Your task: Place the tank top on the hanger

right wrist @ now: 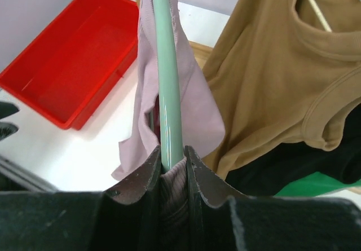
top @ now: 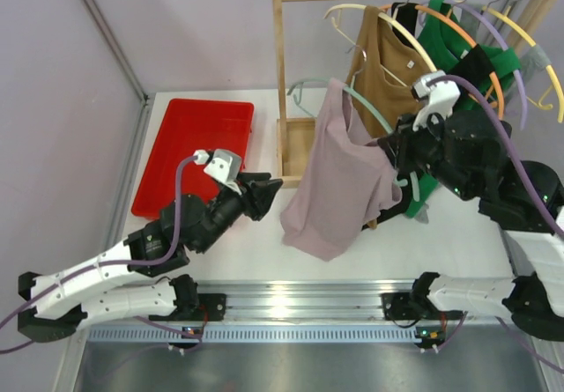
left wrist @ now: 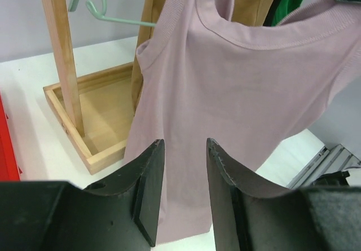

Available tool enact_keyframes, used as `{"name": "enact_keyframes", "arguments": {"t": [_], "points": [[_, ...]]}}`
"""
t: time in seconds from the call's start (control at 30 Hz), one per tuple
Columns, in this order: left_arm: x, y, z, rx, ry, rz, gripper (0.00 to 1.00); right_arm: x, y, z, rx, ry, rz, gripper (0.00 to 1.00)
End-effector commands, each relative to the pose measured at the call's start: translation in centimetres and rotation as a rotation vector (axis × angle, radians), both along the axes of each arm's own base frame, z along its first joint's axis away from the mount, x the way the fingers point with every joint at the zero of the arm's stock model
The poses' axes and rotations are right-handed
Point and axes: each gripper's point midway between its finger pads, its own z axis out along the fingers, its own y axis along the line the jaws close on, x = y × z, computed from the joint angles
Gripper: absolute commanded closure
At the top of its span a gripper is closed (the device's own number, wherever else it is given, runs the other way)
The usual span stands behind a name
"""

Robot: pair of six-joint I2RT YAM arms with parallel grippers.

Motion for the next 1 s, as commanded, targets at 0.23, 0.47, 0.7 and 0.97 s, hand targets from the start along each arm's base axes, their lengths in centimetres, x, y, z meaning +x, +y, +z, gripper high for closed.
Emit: {"name": "enact_keyframes", "arguments": {"t": [0.23, 0.47, 0.7, 0.97], "points": [[-0.9, 0.6, 3.1, -0.022, -0.051, -0.042, 0.6, 5.0, 0.1, 9.2, 0.099, -0.219, -0.174, 1.0], [-1.2, 1.4, 3.9, -0.03, -0.074, -0.044, 0.6, 6.1, -1.2, 12.5, 0.156, -0.298, -0.231, 1.0], [-1.3, 1.1, 3.9, -0.028, -0.073, -0.055, 0.6, 7.5, -1.6, 13.9, 0.19, -0.331, -0.252, 1.0], [-1.3, 0.8, 3.9, -0.027, -0.07, -0.063, 0.61, 10.3, -1.3, 13.7, 0.216, -0.307, -0.238, 1.0]]}}
